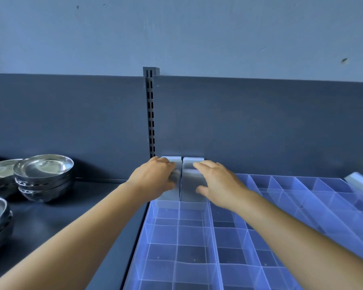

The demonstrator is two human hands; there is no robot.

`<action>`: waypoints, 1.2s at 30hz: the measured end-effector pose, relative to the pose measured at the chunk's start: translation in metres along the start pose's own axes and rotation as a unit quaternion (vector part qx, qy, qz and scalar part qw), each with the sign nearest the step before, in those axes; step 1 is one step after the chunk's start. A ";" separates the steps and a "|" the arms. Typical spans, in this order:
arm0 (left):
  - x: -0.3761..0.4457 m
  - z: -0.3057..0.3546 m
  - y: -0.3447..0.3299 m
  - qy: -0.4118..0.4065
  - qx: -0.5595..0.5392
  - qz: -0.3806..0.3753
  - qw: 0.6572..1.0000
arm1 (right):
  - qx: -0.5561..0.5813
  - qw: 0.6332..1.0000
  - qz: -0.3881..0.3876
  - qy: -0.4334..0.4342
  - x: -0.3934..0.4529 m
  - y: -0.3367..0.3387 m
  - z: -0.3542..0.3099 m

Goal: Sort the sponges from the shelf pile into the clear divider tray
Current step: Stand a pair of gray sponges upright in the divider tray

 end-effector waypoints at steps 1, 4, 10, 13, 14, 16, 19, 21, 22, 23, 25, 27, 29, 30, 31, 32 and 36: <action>-0.001 0.002 0.001 -0.004 0.006 -0.002 1.000 | -0.001 1.000 0.000 -0.001 -0.004 0.004 0.003; -0.002 0.019 0.010 -0.029 0.004 0.011 1.000 | -0.014 1.000 0.007 -0.003 -0.019 0.021 0.018; 0.005 0.099 0.016 -0.117 0.003 0.035 0.993 | -0.045 0.998 0.019 -0.049 -0.058 0.054 0.072; 0.013 0.145 0.015 -0.148 -0.006 0.046 0.988 | -0.061 0.995 0.021 -0.072 -0.079 0.072 0.105; 0.017 0.160 0.013 -0.156 -0.009 0.047 0.987 | -0.065 0.994 0.023 -0.079 -0.086 0.078 0.117; 0.023 0.190 0.008 -0.170 -0.018 0.045 0.984 | -0.072 0.993 0.029 -0.091 -0.100 0.090 0.140; 0.030 0.234 -0.002 -0.188 -0.035 0.037 0.981 | -0.083 0.990 0.034 -0.112 -0.119 0.105 0.179; 0.034 0.263 -0.008 -0.204 -0.039 0.032 0.978 | -0.094 0.987 0.036 -0.121 -0.132 0.115 0.205; 0.037 0.277 -0.011 -0.210 -0.041 0.030 0.976 | -0.101 0.986 0.035 -0.125 -0.138 0.120 0.217; 0.040 0.290 -0.014 -0.214 -0.044 0.028 0.975 | -0.106 0.985 0.036 -0.130 -0.143 0.125 0.229; 0.047 0.316 -0.021 -0.224 -0.046 0.025 0.973 | -0.112 0.983 0.041 -0.142 -0.152 0.134 0.253; 0.056 0.342 -0.028 -0.236 -0.047 0.024 0.970 | -0.119 0.979 0.046 -0.157 -0.161 0.142 0.277; 0.065 0.367 -0.036 -0.245 -0.049 0.021 0.968 | -0.127 0.976 0.050 -0.169 -0.170 0.150 0.302; 0.069 0.379 -0.040 -0.250 -0.050 0.019 0.967 | -0.132 0.974 0.051 -0.176 -0.175 0.155 0.313; 0.074 0.390 -0.045 -0.257 -0.048 0.018 0.965 | -0.136 0.972 0.050 -0.183 -0.179 0.158 0.324; 0.078 0.401 -0.050 -0.265 -0.042 0.017 0.963 | -0.140 0.970 0.049 -0.191 -0.183 0.162 0.335; 0.095 0.434 -0.068 -0.296 -0.009 0.025 0.955 | -0.144 0.963 0.046 -0.221 -0.196 0.167 0.374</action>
Point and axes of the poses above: each hand's wrist, its own x-axis towards the middle knuckle, its own y-axis out of the back of the hand, z = x × y, the point moved 7 cm from there along x, towards the middle knuckle, and after that the axes turned 11 degrees about z, right-handed, at the moved point
